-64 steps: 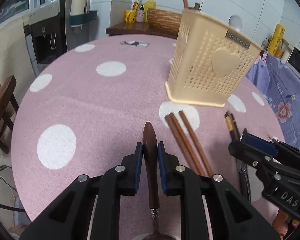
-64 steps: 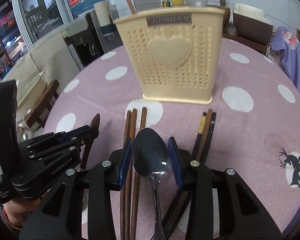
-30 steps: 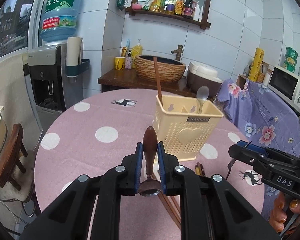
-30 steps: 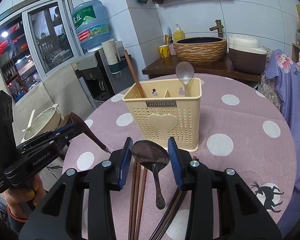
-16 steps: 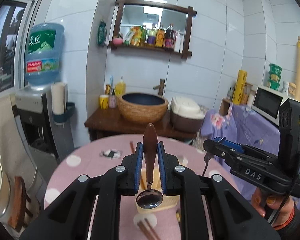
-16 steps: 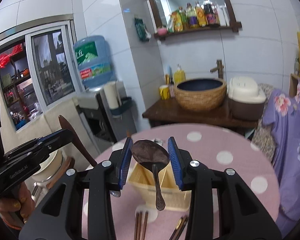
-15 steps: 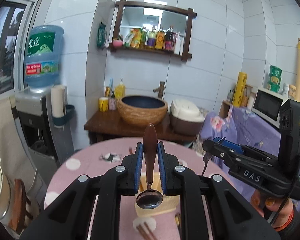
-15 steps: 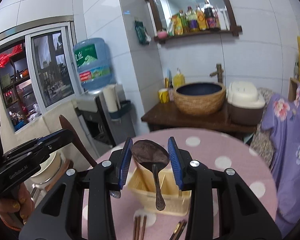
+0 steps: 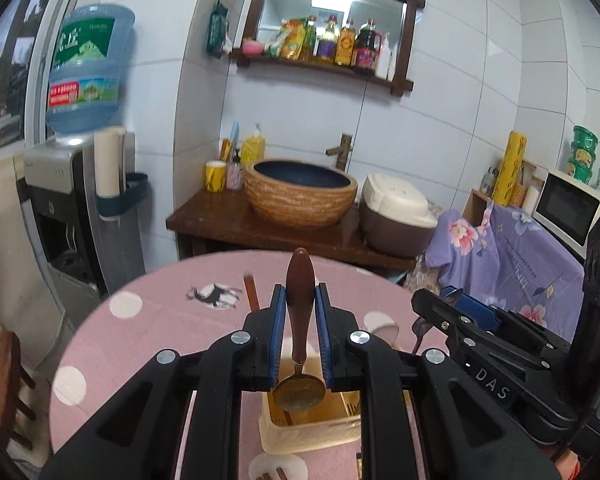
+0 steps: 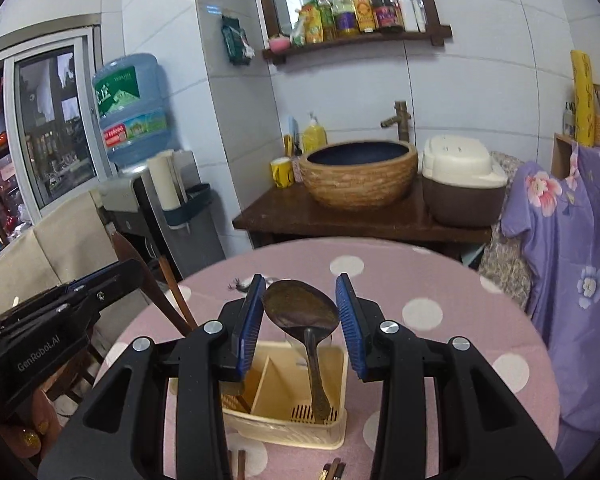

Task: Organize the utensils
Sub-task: 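Carry the wooden spoon over the caddy and release it while the right gripper drops the steel spoon in, then move the left gripper to a wooden chopstick while the right gripper approaches a black chopstick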

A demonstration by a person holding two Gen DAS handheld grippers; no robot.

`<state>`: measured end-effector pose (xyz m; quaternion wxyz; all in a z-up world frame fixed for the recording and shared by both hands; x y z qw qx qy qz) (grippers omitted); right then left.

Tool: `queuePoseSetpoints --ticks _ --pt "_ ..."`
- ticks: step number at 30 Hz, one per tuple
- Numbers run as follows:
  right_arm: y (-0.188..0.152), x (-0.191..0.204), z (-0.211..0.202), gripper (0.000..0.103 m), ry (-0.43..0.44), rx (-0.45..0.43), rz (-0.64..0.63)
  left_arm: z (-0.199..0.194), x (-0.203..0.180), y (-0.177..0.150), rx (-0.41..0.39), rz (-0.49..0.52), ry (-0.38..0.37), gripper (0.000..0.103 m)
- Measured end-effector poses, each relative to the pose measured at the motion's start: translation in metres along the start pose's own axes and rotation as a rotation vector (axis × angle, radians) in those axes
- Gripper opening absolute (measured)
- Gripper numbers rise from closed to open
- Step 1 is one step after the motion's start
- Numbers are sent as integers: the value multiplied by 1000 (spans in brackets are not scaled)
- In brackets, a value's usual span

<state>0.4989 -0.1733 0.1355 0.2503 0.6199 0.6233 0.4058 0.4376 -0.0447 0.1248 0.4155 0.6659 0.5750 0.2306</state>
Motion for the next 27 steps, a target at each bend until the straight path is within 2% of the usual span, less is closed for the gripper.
queuePoseSetpoints --ticks 10,12,17,18,20,21,22,24,27 --pt "-45 -10 25 37 -9 59 6 27 7 -33 77 -22 -3 16" --pt "-49 -10 27 37 8 63 10 31 7 -37 90 -18 3 16" --pt "-52 -5 25 37 -11 52 -9 34 12 -44 109 -24 4 16" --pt "-51 -6 25 38 -10 51 -3 34 12 -45 112 -25 1 16" --pt "-51 -9 23 49 -9 47 11 31 13 -47 106 -23 -3 19" --pt "-51 -10 21 57 -13 36 14 28 14 -48 101 -22 2 29" --pt "-51 -10 18 60 -19 21 13 24 14 -49 92 -21 8 43" --pt "-51 -10 13 61 -21 10 7 14 16 -51 59 -24 13 58" --pt "-54 -12 3 65 -25 1 19 2 17 -57 43 -18 21 69"
Point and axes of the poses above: each gripper's, at about its wrist camera, not at the fingertips, and z roughly the way its jaws point, x to its left, y to its top, the point moved 4 cm from there along z, roughly the way its jaws point, and after that the axes turned 7 degrees about x, right-handed, at the moved point
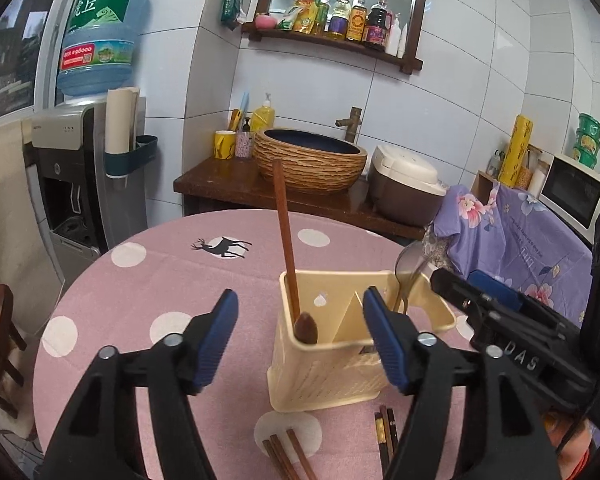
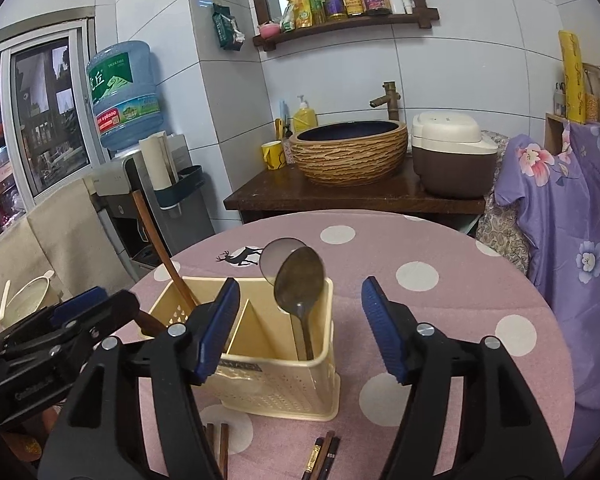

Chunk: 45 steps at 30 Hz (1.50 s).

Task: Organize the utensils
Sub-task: 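Move the left gripper to a wooden chopstick while the right gripper approaches a black chopstick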

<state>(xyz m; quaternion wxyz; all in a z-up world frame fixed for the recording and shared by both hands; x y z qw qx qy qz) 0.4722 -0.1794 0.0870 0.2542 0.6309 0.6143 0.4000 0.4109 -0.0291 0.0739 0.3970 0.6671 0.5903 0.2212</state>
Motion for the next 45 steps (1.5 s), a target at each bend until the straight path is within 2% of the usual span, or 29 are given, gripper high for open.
queuePoseSetpoints --ticks 4,7,16,21,24,31,34,45 --pt "-14 -4 -17 67 -34 7 0 -9 5 -18 18 9 31 81" --pt "-32 -6 -27 70 -50 32 -15 -13 9 -36 48 10 44 84" --pt "-113 -15 -21 70 -74 216 -37 -4 18 -104 192 20 92 85" --pt "-150 -21 -13 70 -89 288 -15 4 21 -136 255 9 109 85" --pt "-164 -25 -11 70 -94 316 7 7 23 -151 284 -12 101 82" --pt "-189 -32 -7 69 -102 377 34 16 22 -171 341 -23 92 64" --pt "-192 -30 -4 68 -109 389 22 21 17 -174 354 -8 95 60" --pt "-198 -12 8 67 -141 433 -47 29 6 -177 362 45 131 57"
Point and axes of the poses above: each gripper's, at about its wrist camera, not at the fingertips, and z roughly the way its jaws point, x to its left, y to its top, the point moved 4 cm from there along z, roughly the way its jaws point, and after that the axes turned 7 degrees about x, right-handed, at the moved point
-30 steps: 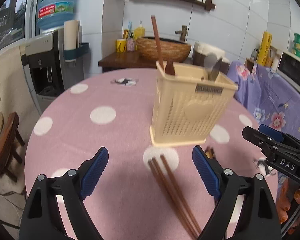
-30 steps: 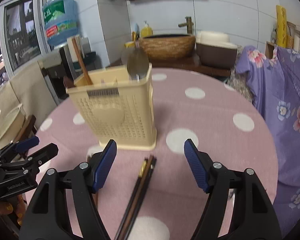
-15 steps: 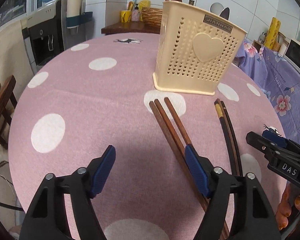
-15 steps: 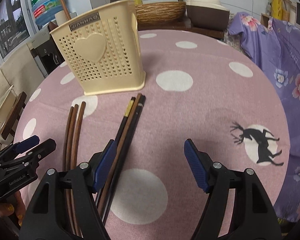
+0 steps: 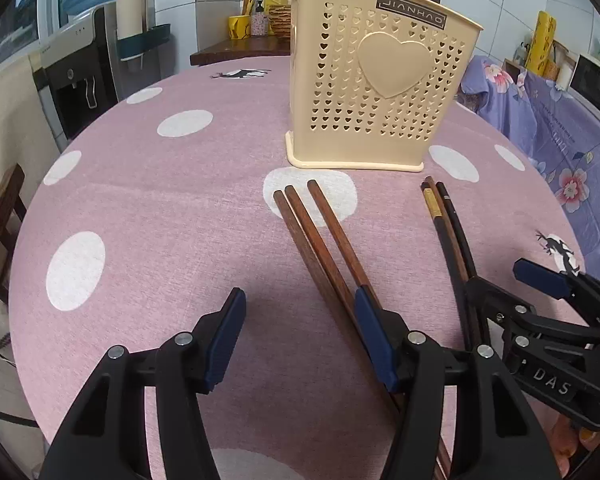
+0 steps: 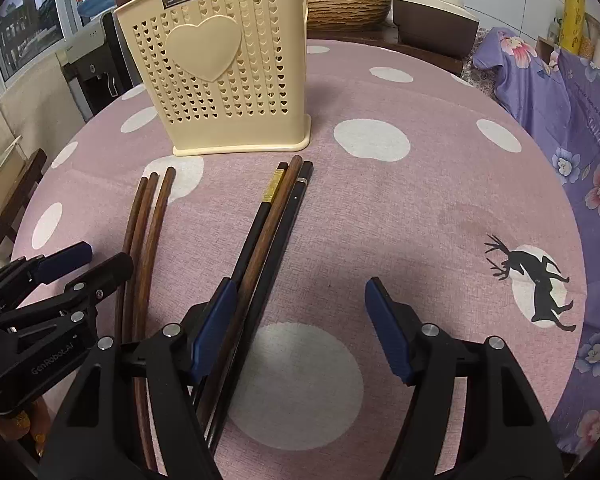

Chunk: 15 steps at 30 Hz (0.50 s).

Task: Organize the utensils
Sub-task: 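Move the left gripper to a wooden chopstick while the right gripper approaches a black chopstick, then close the left gripper on the wooden chopstick while the right gripper closes on the black chopstick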

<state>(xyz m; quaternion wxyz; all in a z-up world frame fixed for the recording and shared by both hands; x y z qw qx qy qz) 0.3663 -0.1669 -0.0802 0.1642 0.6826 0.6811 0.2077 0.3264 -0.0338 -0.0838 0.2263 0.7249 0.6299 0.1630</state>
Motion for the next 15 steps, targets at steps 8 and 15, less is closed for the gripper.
queuePoseSetpoints --ticks 8,15 --pt "-2 -32 -12 60 -5 -12 84 -12 37 -2 -3 -77 31 56" --pt "9 -28 -11 59 -8 -17 79 -16 24 8 -30 -52 33 56"
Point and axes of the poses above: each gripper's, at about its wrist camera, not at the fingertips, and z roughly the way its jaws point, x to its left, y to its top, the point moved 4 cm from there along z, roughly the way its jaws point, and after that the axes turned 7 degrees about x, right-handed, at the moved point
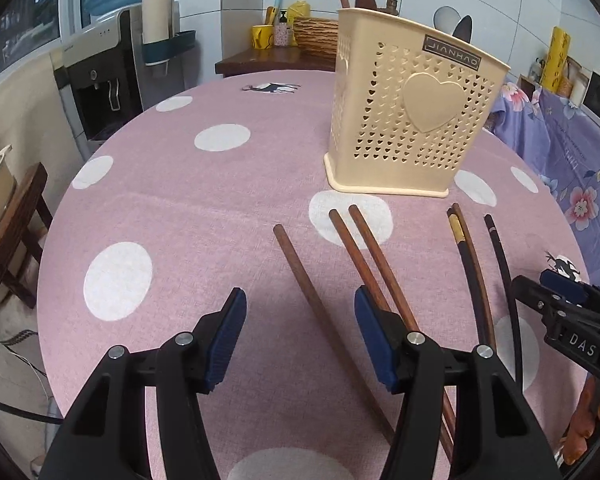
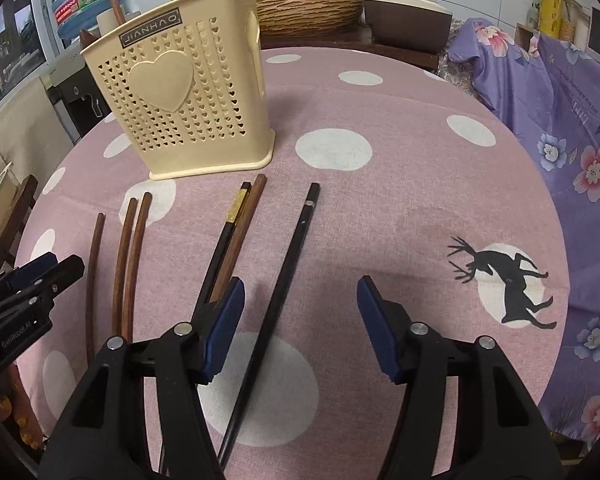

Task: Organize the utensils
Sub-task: 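Close the left gripper on the wooden chopstick while the right gripper closes on the black chopstick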

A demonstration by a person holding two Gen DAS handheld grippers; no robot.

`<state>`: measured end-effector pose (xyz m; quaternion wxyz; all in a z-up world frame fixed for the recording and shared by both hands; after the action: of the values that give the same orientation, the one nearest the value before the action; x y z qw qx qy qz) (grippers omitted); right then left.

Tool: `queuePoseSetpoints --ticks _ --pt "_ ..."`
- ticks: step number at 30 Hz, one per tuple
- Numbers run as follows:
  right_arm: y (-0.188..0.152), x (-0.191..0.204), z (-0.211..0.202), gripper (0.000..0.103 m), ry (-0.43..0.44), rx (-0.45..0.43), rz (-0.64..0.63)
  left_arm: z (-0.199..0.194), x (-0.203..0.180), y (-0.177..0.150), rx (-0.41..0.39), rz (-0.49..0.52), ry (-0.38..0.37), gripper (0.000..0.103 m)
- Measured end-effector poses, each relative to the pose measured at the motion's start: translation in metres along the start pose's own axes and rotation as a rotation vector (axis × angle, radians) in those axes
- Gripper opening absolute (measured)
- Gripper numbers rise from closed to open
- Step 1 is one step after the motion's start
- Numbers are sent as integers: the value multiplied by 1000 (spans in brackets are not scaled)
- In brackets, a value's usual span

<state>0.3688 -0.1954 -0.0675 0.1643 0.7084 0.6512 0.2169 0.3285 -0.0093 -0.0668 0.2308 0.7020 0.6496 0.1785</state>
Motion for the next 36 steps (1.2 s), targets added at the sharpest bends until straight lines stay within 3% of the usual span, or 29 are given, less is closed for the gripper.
queuePoseSetpoints --ticks 10,15,20,25,30,36 --pt "23 -3 19 52 43 52 91 16 12 12 21 -79 11 55" --pt "32 3 31 41 12 65 98 27 8 19 43 -98 9 42" --pt "40 5 38 32 -35 52 81 34 5 21 47 -104 16 39" --pt "45 7 41 26 -61 45 66 37 3 26 44 -81 45 32" --pt "51 8 46 19 -86 34 53 39 5 30 44 -82 57 19" --pt "55 11 49 12 -92 33 47 43 5 36 48 -75 57 12"
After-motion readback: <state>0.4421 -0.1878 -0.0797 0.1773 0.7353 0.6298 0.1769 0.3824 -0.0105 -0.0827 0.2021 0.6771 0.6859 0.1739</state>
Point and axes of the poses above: each gripper's, at about its wrist camera, not at the fingertips, and z roughly the way its jaws point, x to its left, y to its top, the point moved 4 cm from there along z, roughly the way its jaws point, and after that the axes turned 7 degrees about x, right-handed, at the moved point
